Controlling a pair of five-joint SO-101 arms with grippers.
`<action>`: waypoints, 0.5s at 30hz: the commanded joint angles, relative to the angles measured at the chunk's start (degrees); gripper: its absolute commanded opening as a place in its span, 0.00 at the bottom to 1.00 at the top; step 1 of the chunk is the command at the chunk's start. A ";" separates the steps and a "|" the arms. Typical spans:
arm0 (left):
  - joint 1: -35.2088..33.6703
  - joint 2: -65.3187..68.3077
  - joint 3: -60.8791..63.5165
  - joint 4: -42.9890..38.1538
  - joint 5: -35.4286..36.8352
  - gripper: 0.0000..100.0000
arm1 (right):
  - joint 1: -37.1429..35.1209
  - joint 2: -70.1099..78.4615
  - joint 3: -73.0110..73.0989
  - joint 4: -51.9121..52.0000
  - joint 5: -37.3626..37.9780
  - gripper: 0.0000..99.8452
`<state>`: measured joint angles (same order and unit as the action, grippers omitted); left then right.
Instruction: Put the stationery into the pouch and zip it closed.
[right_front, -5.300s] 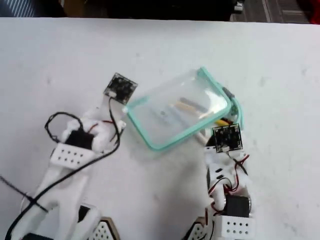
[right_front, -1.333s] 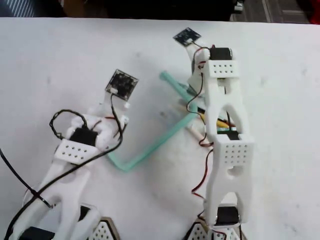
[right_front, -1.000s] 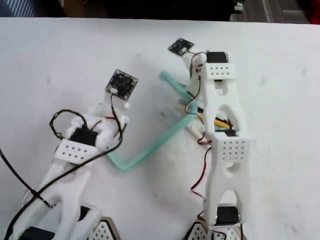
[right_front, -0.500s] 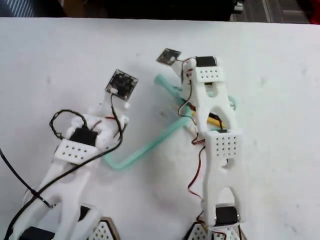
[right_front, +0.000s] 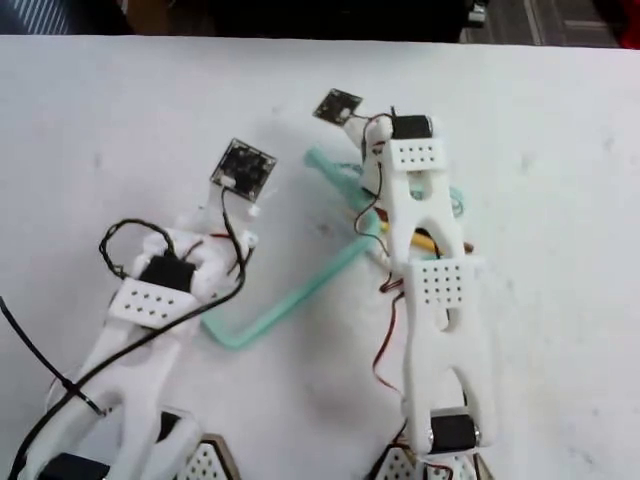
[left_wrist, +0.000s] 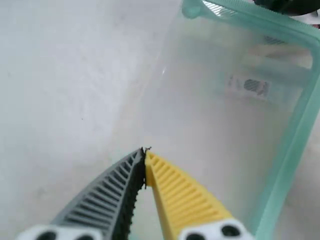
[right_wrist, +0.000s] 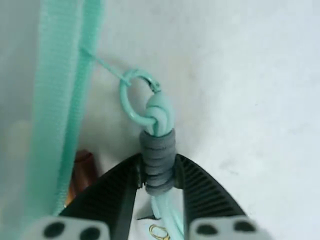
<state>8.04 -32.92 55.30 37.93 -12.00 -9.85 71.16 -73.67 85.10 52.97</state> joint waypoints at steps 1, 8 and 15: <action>0.22 -0.31 -0.62 -1.41 0.09 0.02 | 0.31 -0.40 -7.30 2.59 0.09 0.02; 0.22 -0.31 -0.70 -1.41 0.09 0.02 | 1.10 -4.70 -21.80 13.49 0.09 0.02; 0.22 -0.31 -0.79 -1.23 0.53 0.02 | 1.80 -13.32 -19.25 13.58 -11.52 0.02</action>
<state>8.04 -32.92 55.30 37.93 -12.09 -8.88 65.63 -91.52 97.23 46.46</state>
